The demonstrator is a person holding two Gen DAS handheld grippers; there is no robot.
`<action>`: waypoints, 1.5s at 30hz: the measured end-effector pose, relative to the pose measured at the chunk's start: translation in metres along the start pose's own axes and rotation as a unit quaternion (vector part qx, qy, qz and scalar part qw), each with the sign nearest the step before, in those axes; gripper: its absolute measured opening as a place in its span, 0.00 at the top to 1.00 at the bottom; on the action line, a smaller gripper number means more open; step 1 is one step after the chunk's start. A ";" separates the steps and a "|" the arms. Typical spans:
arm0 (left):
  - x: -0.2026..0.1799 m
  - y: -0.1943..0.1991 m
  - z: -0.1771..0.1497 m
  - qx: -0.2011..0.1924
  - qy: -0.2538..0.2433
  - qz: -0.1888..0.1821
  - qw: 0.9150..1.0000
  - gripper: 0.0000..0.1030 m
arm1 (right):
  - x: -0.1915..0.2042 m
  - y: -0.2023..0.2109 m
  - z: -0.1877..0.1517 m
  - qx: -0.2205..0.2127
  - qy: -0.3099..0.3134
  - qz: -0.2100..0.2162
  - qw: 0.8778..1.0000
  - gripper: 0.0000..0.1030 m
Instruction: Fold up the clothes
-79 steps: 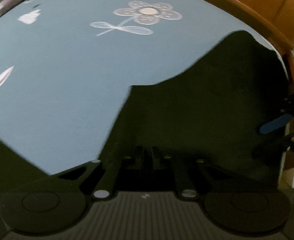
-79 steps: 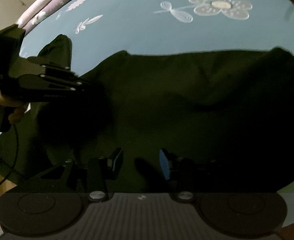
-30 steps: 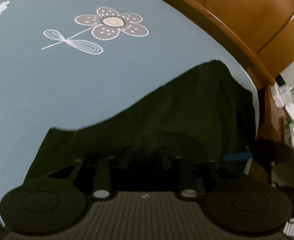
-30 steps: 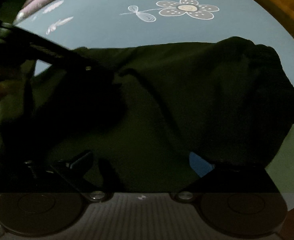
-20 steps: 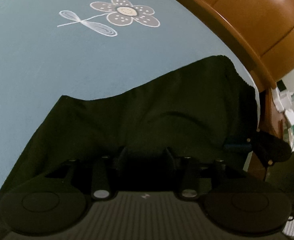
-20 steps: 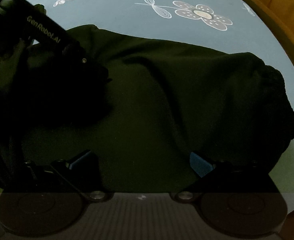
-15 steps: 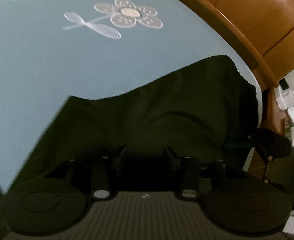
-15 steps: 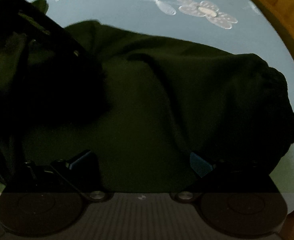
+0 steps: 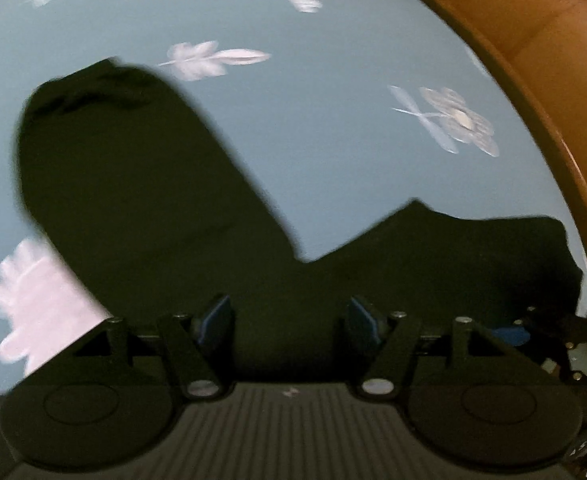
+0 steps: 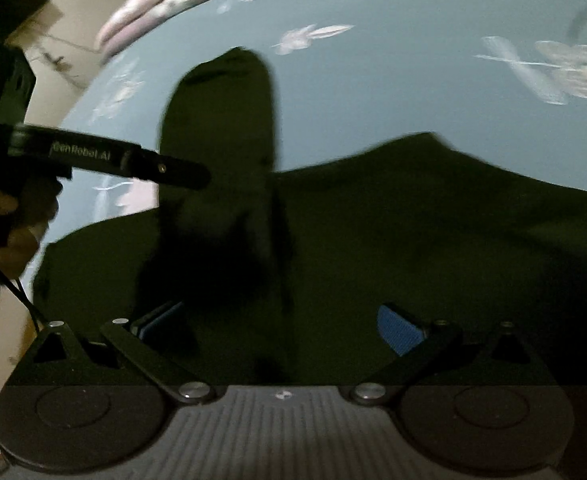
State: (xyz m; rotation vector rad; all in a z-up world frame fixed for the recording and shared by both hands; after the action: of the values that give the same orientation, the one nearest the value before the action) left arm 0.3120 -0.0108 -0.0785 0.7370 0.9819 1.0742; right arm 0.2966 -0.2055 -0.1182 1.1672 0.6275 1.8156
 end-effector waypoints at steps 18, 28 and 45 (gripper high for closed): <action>0.102 0.031 -0.029 -0.013 0.175 -0.047 0.983 0.36 | 0.081 -0.067 0.044 0.043 0.069 0.139 0.987 0.00; 0.116 0.031 -0.040 0.005 0.186 -0.063 0.981 0.35 | 0.158 -0.063 -0.021 0.134 0.181 0.207 0.952 0.00; 0.121 -0.010 -0.044 0.014 0.218 -0.078 0.973 0.35 | 0.122 -0.036 -0.009 0.118 0.123 0.158 0.973 0.00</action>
State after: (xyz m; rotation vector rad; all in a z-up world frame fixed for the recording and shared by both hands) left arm 0.2948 0.1021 -0.1392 0.4416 1.4066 1.1089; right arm 0.2794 -0.0812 -0.0934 1.2638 0.8579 2.2262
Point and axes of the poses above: each gripper's, at about its wrist camera, not at the fingertips, and y roughly against the way its jaws point, x to its left, z to its top, the point moved 6 cm from there along -y, roughly the way its jaws point, and after that the axes turned 3 degrees about -x, right-handed, at the moved point
